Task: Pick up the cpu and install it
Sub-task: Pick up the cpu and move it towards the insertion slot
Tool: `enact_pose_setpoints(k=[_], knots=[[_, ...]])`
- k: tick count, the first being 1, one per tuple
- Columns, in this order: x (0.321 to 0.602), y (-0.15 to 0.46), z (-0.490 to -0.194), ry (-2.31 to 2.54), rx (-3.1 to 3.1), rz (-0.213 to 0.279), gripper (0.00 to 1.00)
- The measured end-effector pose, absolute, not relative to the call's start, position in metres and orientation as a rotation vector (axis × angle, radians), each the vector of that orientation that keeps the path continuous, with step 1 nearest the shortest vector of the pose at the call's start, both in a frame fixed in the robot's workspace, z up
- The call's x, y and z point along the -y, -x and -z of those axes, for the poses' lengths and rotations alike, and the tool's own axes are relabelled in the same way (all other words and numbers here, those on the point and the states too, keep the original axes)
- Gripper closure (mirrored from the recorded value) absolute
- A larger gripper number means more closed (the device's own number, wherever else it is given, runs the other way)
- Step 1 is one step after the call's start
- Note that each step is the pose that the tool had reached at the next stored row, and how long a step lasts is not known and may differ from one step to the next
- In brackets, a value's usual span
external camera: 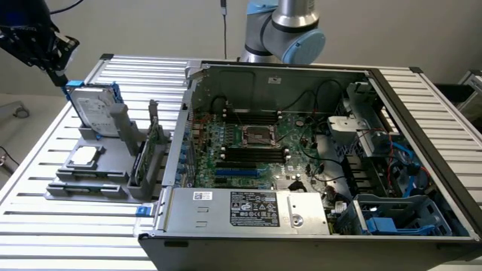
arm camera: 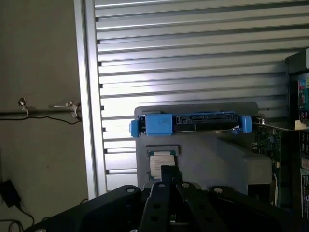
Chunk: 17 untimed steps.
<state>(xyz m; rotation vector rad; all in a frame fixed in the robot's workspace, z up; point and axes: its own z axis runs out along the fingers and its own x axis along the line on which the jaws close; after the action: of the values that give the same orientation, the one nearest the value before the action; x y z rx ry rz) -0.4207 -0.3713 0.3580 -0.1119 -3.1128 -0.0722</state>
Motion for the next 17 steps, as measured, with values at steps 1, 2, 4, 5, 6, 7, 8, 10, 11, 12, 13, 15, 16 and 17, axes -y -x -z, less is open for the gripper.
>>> enact_pose_setpoints(k=[1, 2, 4, 5, 6, 7, 8, 10, 11, 12, 13, 15, 16, 17], knots=[[0.3713, 0.4207, -0.3579, 0.112, 3.113, 0.072, 0.89], [0.3712, 0.4208, -0.3580, 0.112, 3.113, 0.072, 0.89], [0.3713, 0.4208, -0.3580, 0.112, 3.113, 0.072, 0.88], [0.3712, 0.4208, -0.3579, 0.112, 3.113, 0.072, 0.83], [0.3713, 0.4208, -0.3579, 0.112, 3.113, 0.072, 0.83], [0.3712, 0.4208, -0.3579, 0.112, 3.113, 0.072, 0.76], [0.3712, 0.4208, -0.3579, 0.112, 3.113, 0.072, 0.70], [0.3713, 0.4207, -0.3579, 0.112, 3.113, 0.072, 0.64], [0.3712, 0.4208, -0.3579, 0.112, 3.113, 0.072, 0.58], [0.3713, 0.4207, -0.3579, 0.112, 3.113, 0.072, 0.53], [0.3712, 0.4208, -0.3580, 0.112, 3.113, 0.072, 0.53], [0.3713, 0.4208, -0.3579, 0.112, 3.113, 0.072, 0.41], [0.3713, 0.4207, -0.3580, 0.112, 3.113, 0.072, 0.41], [0.3712, 0.4208, -0.3579, 0.112, 3.113, 0.072, 0.35]])
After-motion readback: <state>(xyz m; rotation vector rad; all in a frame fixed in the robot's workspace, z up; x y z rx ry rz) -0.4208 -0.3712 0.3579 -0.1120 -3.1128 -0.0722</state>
